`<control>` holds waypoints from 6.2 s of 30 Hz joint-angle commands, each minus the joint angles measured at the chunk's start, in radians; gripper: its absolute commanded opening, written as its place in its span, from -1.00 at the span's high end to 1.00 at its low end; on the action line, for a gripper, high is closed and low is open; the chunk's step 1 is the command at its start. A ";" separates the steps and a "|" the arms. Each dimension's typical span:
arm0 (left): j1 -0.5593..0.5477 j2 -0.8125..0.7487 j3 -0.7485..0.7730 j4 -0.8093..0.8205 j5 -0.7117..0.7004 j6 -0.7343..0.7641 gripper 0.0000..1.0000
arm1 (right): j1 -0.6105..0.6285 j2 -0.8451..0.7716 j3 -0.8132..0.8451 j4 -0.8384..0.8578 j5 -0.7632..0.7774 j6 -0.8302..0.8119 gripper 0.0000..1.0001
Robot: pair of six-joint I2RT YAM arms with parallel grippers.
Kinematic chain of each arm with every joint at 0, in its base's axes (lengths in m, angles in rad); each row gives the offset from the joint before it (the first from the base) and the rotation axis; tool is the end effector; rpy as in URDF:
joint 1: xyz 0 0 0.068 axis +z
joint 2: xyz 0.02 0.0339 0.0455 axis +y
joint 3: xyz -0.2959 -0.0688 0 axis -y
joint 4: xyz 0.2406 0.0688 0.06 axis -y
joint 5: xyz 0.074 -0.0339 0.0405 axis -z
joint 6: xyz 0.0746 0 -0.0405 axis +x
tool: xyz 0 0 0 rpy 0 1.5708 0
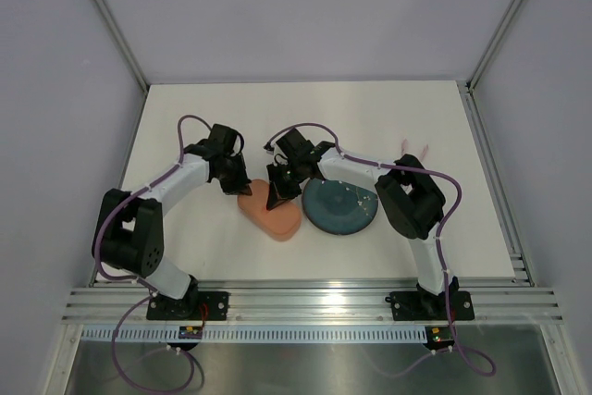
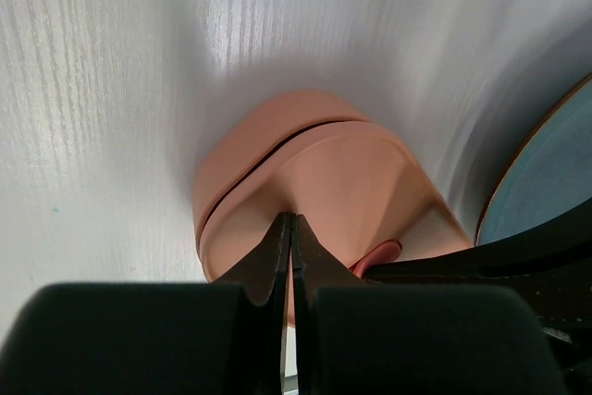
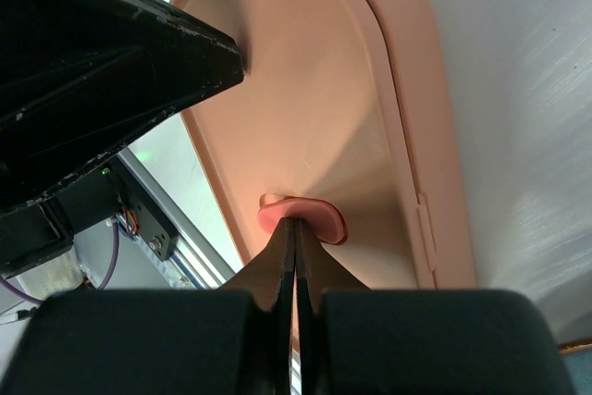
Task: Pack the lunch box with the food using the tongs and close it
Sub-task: Close the box lid on the packing box.
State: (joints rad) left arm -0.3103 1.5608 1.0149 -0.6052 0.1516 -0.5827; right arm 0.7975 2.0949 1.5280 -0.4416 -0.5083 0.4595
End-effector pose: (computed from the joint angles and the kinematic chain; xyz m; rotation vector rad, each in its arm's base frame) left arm 0.2956 -0.1066 0.2008 -0.3345 2.7738 -0.4483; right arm 0.3075 0.3670 0.1733 -0.6754 2.7143 1.0597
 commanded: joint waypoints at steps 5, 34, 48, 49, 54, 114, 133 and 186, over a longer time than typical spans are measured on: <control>-0.004 -0.013 -0.007 0.010 -0.041 -0.023 1.00 | 0.008 0.066 -0.029 -0.085 0.099 -0.055 1.00; -0.004 0.021 0.016 -0.039 -0.136 -0.011 1.00 | 0.009 0.073 -0.034 -0.078 0.094 -0.058 1.00; -0.012 -0.114 -0.053 -0.093 -0.087 0.018 1.00 | 0.009 0.085 -0.038 -0.052 0.125 0.014 1.00; -0.012 -0.140 -0.064 -0.100 -0.101 -0.003 1.00 | 0.008 0.079 -0.045 -0.045 0.125 0.028 1.00; -0.010 -0.289 -0.162 -0.122 -0.253 -0.126 1.00 | 0.008 0.068 -0.060 -0.031 0.129 0.044 1.00; 0.079 0.032 0.192 0.099 -0.120 -0.060 1.00 | 0.005 0.126 0.067 0.075 0.277 0.539 1.00; 0.077 -0.157 0.054 0.038 -0.069 -0.048 1.00 | -0.007 0.007 0.207 -0.045 0.372 0.320 1.00; 0.010 -0.081 -0.182 0.159 0.028 -0.080 1.00 | -0.021 0.306 0.442 -0.286 0.568 0.157 1.00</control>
State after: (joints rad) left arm -0.2947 1.4570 0.8627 -0.4614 0.1810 -0.6605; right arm 0.7803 2.3379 2.0361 -0.6640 0.0101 0.6266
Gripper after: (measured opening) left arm 0.002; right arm 0.008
